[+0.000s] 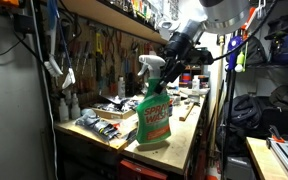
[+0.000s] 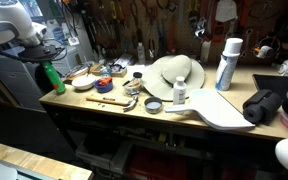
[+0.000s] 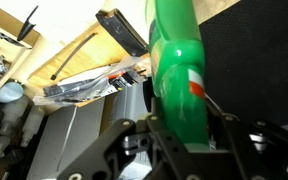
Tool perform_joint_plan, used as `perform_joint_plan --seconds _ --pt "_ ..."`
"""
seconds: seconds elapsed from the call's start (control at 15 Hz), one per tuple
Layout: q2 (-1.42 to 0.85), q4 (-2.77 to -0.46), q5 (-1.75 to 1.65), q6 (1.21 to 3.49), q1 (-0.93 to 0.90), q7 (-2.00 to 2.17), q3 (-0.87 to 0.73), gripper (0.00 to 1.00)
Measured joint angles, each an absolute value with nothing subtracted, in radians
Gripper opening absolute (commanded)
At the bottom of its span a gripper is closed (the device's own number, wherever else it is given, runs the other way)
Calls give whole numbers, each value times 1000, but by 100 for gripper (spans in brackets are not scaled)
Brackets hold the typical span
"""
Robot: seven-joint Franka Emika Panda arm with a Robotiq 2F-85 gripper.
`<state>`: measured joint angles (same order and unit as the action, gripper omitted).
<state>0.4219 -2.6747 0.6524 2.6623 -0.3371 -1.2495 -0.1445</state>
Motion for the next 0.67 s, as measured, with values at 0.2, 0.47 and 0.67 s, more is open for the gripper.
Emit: perform_joint_plan --seconds 0.2,0.47,0.67 --pt "404 -2675 652 2664 -338 -1258 -130 67" --pt "398 -2668 648 2693 -335 -1257 -119 96" --pt "421 -2660 626 2655 -320 -1257 -121 100"
